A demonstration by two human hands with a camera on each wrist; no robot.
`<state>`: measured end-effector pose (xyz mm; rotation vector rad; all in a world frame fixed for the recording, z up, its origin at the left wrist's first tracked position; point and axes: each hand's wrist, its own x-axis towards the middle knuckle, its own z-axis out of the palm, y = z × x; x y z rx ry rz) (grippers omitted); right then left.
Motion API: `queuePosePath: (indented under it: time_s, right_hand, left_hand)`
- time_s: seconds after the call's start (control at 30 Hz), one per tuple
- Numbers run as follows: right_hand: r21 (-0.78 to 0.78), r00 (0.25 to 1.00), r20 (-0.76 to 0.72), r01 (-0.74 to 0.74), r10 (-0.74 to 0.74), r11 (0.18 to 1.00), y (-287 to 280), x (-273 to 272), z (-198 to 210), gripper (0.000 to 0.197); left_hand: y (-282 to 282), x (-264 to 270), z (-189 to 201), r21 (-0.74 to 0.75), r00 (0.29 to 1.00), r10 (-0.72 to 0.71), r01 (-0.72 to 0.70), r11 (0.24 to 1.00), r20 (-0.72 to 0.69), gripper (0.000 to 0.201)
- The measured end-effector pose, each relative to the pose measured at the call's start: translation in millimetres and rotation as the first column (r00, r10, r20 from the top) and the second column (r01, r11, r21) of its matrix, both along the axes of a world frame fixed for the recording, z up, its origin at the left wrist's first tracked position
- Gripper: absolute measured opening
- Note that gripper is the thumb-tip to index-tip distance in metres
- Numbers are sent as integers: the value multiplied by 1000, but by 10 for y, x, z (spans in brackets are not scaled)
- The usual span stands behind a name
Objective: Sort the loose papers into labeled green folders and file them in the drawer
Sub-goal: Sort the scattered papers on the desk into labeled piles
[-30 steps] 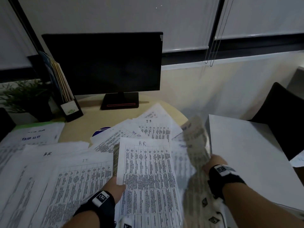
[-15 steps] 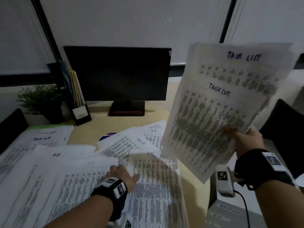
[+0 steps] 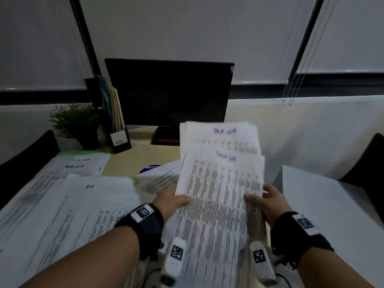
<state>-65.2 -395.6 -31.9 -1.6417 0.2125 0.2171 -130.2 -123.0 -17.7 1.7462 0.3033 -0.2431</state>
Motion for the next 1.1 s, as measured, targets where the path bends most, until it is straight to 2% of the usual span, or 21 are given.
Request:
queuePosePath:
  time_s: [0.07,0.1,0.17,0.23,0.27,0.4,0.47,0.53,0.6,0.67,0.7,0.73,0.77,0.83,0.87,0.9,0.97,1.1]
  right_hand:
    - [-298,999,-28,31,-41,954,16,-47,-143,49]
    - [-437,998,-58,-10,-17,899,22,-67,-236,40]
    - [-599,984,-163,-161,78,784,60,-125,-422,35]
    - [-650,954,-264,-286,144,703,106,-180,-573,35]
    - [-652,944,-290,-314,156,691,126,-211,-635,34]
    - [-670,940,-298,-329,165,666,178,-341,-726,24]
    - [-706,936,-270,-353,227,614,201,-390,-706,12]
    - [-718,935,-222,-348,275,603,223,-428,-651,17]
    - [-724,927,-202,-359,316,589,234,-468,-580,26]
    - [-781,920,-182,-350,348,517,243,-505,-496,23]
    - [-799,925,-159,-326,345,506,244,-517,-458,22]
    - [-806,927,-123,-303,355,509,248,-530,-436,24]
    - [-807,920,-101,-298,378,510,251,-538,-428,28]
    - [-824,888,-63,-304,456,478,324,-574,-428,28]
    - [-844,871,-28,-284,491,456,377,-579,-459,24]
    - [-857,848,50,-234,527,459,414,-588,-505,18]
    - [-831,799,96,-263,594,489,498,-637,-512,8]
    - [-840,613,240,-258,753,478,519,-700,-591,19]
  left_hand:
    - [25,-131,-256,71,991,-17,27,997,-134,28]
    - [42,-179,-407,135,978,-18,47,990,-207,36]
    - [87,-256,-711,261,949,-9,96,961,-314,61]
    - [129,-293,-892,355,927,-16,159,921,-374,77]
    - [160,-299,-967,385,921,-25,187,904,-389,82]
    - [242,-309,-1113,441,913,-31,226,869,-408,78]
    - [232,-339,-1135,437,906,-21,224,871,-422,74]
    - [182,-368,-1107,417,916,27,156,895,-399,64]
    - [98,-384,-990,442,933,147,15,897,-328,60]
    - [-54,-413,-749,591,950,252,-96,801,-186,71]
    - [-139,-412,-649,640,969,218,-97,763,-113,74]
    - [-234,-408,-557,631,987,143,-66,773,-72,72]
    - [-348,-400,-476,560,996,52,1,829,-78,67]
    - [-573,-365,-419,342,977,-114,171,924,-182,68]
    - [-666,-339,-442,261,963,-153,210,942,-221,74]
    - [-728,-308,-490,214,955,-175,229,950,-241,79]
    - [-779,-276,-613,151,949,-160,206,967,-273,75]
    - [-677,-284,-861,149,952,-77,126,981,-298,76]
